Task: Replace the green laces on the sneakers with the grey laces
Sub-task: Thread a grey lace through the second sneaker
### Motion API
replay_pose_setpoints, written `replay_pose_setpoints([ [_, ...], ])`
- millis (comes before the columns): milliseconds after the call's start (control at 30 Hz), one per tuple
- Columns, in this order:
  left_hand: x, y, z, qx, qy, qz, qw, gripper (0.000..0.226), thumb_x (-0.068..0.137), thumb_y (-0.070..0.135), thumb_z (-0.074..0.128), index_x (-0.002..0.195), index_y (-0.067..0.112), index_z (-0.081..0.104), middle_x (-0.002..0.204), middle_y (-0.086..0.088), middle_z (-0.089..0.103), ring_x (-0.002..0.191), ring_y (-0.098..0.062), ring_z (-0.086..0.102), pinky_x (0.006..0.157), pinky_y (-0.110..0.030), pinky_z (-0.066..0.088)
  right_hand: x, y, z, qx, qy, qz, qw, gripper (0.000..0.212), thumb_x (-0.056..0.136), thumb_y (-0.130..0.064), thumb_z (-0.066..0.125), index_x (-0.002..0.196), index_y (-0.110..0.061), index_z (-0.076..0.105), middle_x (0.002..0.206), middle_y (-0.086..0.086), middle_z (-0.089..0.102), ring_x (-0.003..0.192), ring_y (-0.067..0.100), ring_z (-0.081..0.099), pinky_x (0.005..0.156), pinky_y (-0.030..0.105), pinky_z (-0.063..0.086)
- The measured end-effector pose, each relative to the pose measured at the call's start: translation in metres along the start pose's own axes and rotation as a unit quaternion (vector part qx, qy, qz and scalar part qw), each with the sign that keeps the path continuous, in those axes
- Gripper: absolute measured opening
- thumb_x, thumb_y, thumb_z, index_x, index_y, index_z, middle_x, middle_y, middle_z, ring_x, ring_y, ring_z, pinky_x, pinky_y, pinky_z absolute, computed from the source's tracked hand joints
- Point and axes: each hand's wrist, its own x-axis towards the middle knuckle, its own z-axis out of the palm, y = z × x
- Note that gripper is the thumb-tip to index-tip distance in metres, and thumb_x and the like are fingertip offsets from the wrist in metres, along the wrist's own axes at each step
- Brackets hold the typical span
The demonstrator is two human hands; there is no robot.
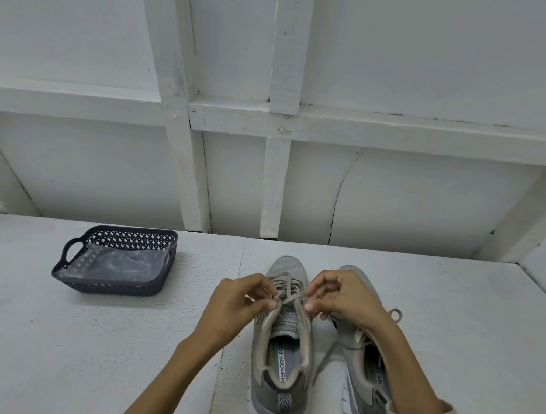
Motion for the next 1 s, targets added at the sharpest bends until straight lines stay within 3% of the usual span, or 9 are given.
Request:
replay_pose_setpoints([
  [133,-0.003,0.000,-0.001,-0.005,-0.003,-0.002,1.000,0.012,0.080,0.021,0.078,0.087,0.028,0.070,0.078,0.012,0.073,0.078,-0.004,0.068,0.072,-0.021,0.054,0.000,0.000,0.001,-0.007,-0.006,-0.004,1.000,0.018,0.075,0.007,0.076,0.088,-0.002,0.068,0.068,0.013,0.071,0.060,0.019,0.068,0.051,0.025,0.051],
  [300,-0.007,0.001,-0.001,0.126,-0.017,0.011,0.992,0.027,0.074,0.060,0.064,0.093,0.041,0.062,0.086,0.025,0.066,0.082,0.004,0.063,0.072,-0.028,0.054,-0.002,-0.001,-0.004,-0.049,-0.040,-0.028,0.998,0.023,0.080,0.010,0.069,0.095,-0.007,0.070,0.081,0.011,0.075,0.075,0.018,0.071,0.060,0.025,0.053],
  [400,-0.009,0.005,0.003,0.192,-0.007,0.035,0.981,0.024,0.077,0.056,0.057,0.097,0.042,0.059,0.090,0.028,0.061,0.085,0.008,0.057,0.071,-0.029,0.052,-0.001,-0.001,0.000,-0.070,-0.020,-0.039,0.997,0.021,0.076,0.006,0.075,0.091,-0.009,0.072,0.078,0.008,0.075,0.072,0.014,0.069,0.062,0.026,0.053],
  [533,-0.013,0.010,0.011,0.245,-0.020,0.057,0.968,0.021,0.083,0.049,0.054,0.103,0.043,0.056,0.102,0.024,0.052,0.092,0.006,0.054,0.067,-0.025,0.047,-0.001,-0.002,0.005,-0.067,0.007,-0.044,0.997,0.022,0.070,0.005,0.080,0.087,-0.007,0.072,0.076,0.010,0.074,0.071,0.018,0.070,0.074,0.038,0.057],
  [700,-0.012,0.015,0.020,0.280,-0.027,0.030,0.959,0.021,0.090,0.052,0.051,0.105,0.040,0.059,0.107,0.017,0.048,0.096,-0.001,0.051,0.070,-0.030,0.048,-0.003,-0.003,0.006,-0.085,0.001,-0.046,0.995,0.017,0.076,-0.002,0.078,0.089,-0.013,0.073,0.075,0.006,0.073,0.071,0.015,0.069,0.068,0.030,0.055],
  [800,-0.011,0.019,0.018,0.305,-0.038,0.030,0.951,0.021,0.088,0.052,0.052,0.103,0.039,0.059,0.107,0.017,0.048,0.096,-0.003,0.052,0.068,-0.029,0.046,-0.004,-0.006,0.008,-0.128,-0.004,-0.072,0.989,0.011,0.079,-0.019,0.078,0.088,-0.026,0.074,0.079,0.000,0.072,0.077,0.012,0.068,0.074,0.027,0.056],
  [900,-0.010,0.026,0.012,0.337,-0.068,0.035,0.938,0.026,0.085,0.049,0.054,0.108,0.039,0.059,0.112,0.016,0.048,0.099,-0.008,0.054,0.066,-0.027,0.040,-0.007,-0.014,0.016,-0.271,-0.020,-0.087,0.959,0.014,0.076,-0.033,0.076,0.089,-0.033,0.072,0.086,-0.010,0.066,0.080,0.005,0.061,0.074,0.029,0.052],
  [1000,-0.006,0.033,0.008,0.389,-0.081,0.036,0.917,0.031,0.084,0.041,0.052,0.114,0.037,0.058,0.117,0.014,0.048,0.106,-0.012,0.053,0.069,-0.027,0.037,-0.011,-0.025,0.031,-0.475,0.001,-0.088,0.875,0.024,0.079,-0.036,0.062,0.103,-0.034,0.068,0.098,-0.011,0.056,0.090,0.009,0.055,0.068,0.030,0.041],
])
